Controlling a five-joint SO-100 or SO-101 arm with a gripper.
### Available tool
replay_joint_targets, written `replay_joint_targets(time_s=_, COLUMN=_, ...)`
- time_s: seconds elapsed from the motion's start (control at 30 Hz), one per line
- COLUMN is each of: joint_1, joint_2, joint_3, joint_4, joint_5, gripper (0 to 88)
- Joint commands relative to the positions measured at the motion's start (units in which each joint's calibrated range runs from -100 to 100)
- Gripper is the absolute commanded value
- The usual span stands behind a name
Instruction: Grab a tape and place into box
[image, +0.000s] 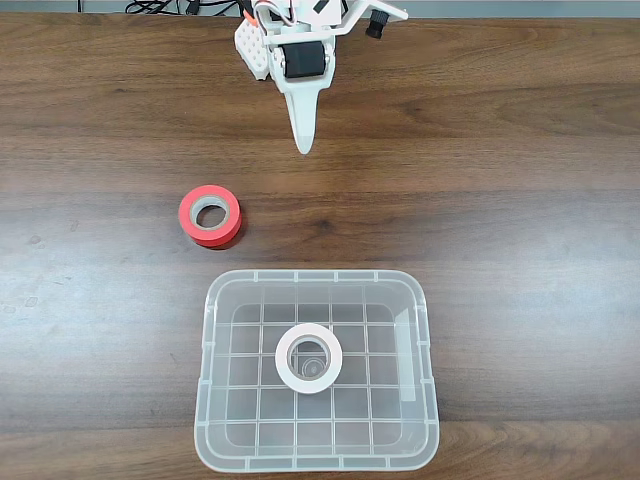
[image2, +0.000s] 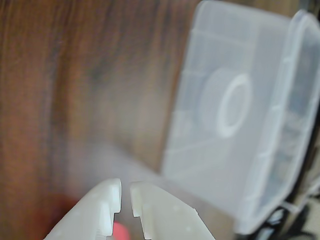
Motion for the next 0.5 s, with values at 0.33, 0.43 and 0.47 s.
replay_joint_targets(time_s=0.33, joint_1=4.3, joint_2=-1.3, joint_3=8.0, joint_4=-3.9, joint_5=-3.1, gripper=1.2)
replay_joint_targets(time_s=0.43, joint_1=4.3, joint_2=-1.3, joint_3=8.0, joint_4=-3.7, joint_5=-3.1, gripper=1.2)
replay_joint_targets(time_s=0.47, joint_1=4.3, joint_2=-1.3, joint_3=7.9, joint_4=-3.5, joint_5=-3.1, gripper=1.2)
